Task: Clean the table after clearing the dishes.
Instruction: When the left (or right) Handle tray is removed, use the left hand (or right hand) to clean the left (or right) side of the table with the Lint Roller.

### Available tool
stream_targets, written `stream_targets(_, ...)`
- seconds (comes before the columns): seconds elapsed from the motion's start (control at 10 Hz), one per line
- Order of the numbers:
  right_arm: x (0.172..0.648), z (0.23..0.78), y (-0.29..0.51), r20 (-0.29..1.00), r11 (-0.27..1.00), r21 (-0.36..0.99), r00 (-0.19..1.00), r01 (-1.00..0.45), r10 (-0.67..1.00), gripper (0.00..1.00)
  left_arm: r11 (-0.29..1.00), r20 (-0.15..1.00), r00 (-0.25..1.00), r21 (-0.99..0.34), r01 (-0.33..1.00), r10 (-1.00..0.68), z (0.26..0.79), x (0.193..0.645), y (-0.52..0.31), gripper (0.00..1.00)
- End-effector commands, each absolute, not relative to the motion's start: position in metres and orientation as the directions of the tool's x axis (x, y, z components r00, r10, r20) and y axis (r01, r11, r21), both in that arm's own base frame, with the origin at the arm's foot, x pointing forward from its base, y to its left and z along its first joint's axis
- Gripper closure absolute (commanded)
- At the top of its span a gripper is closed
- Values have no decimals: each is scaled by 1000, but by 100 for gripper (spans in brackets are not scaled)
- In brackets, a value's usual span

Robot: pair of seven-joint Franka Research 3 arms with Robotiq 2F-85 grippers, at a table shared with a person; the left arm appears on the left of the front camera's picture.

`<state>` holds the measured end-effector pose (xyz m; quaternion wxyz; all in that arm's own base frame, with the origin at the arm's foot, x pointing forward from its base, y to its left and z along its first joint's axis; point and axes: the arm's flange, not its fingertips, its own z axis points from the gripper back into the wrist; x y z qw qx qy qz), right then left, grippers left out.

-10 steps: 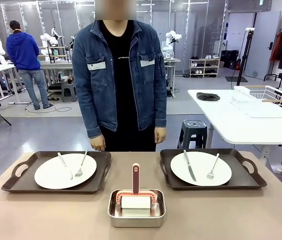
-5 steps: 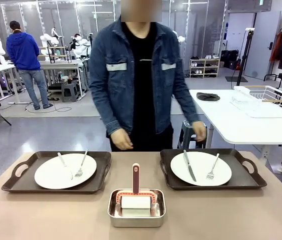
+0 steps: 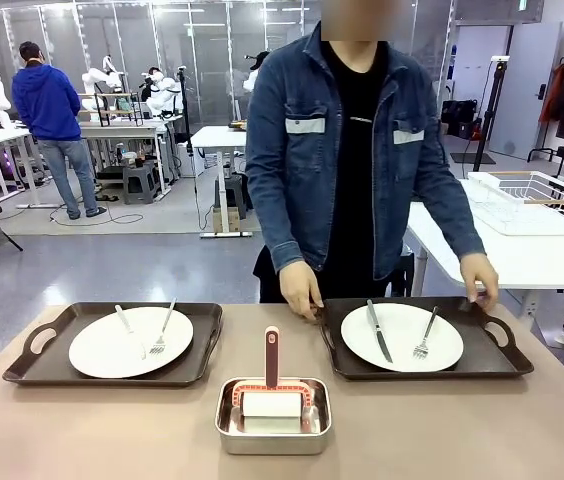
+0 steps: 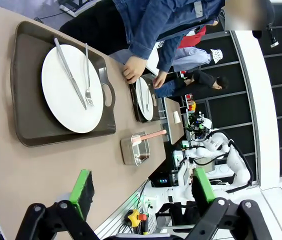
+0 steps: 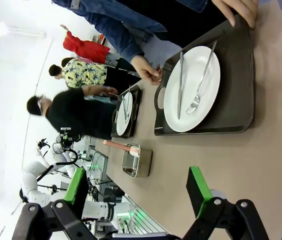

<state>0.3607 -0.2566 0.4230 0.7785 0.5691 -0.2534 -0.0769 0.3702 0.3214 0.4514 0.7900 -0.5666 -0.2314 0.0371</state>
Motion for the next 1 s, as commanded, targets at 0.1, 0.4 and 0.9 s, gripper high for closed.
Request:
stream_targets(0.1, 359, 425, -256, 310, 341, 924, 860, -173, -405, 0, 358, 324, 889, -912, 203, 322, 452, 368, 323, 0)
stream_targets(0.4, 359, 425, -256, 310, 341, 924, 860, -173, -405, 0, 358, 324, 889, -912, 203, 322, 452, 368, 323, 0)
stream_targets(0.9, 359, 425, -256, 310, 341, 924, 860, -173, -405, 0, 358, 324, 889, -912, 203, 322, 452, 368, 323, 0)
